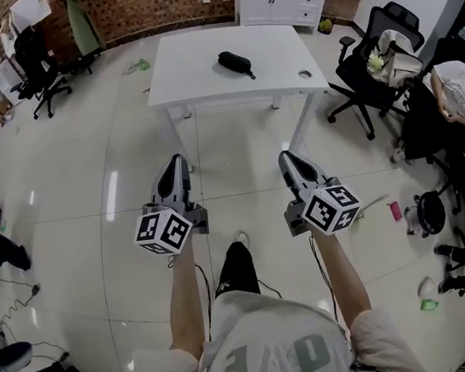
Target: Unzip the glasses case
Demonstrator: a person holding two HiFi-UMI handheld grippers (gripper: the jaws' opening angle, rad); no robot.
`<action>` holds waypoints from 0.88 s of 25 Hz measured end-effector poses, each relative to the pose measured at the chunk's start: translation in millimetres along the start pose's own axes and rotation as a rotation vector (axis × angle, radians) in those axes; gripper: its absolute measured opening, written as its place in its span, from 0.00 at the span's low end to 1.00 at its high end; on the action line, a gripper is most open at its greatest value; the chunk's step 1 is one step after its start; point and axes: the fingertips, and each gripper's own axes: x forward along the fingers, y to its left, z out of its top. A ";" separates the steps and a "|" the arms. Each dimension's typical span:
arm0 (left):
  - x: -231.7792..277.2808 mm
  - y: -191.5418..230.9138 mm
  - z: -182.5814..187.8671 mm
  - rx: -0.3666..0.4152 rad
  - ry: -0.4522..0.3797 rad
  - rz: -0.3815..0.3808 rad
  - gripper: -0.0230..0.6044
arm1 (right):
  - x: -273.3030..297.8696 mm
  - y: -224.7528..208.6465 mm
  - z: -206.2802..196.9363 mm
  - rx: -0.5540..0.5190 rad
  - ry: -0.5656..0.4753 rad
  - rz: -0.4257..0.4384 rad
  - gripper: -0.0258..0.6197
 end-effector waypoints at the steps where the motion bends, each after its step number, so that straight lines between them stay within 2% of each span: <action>1: -31.1 -21.3 -1.3 0.008 -0.005 -0.011 0.04 | -33.3 13.5 -10.5 -0.003 -0.003 -0.005 0.04; 3: -89.7 -63.0 -10.7 0.003 0.008 -0.004 0.04 | -97.9 27.3 -32.8 0.008 0.013 -0.048 0.04; 6: -155.9 -113.9 -25.6 0.013 0.074 0.013 0.04 | -176.7 43.8 -60.1 0.061 0.052 -0.089 0.04; 10: -211.4 -152.0 -34.0 0.033 0.131 0.031 0.04 | -237.3 62.8 -83.5 0.091 0.094 -0.099 0.04; 13: -232.3 -171.9 -38.0 0.051 0.164 0.037 0.04 | -260.3 70.6 -82.4 0.110 0.087 -0.116 0.04; 17: -242.7 -195.5 -42.0 0.129 0.205 -0.005 0.04 | -274.9 73.2 -65.8 0.096 0.053 -0.118 0.04; 22: -249.3 -216.6 -43.6 0.122 0.163 -0.027 0.04 | -291.5 70.3 -49.2 0.003 0.027 -0.163 0.04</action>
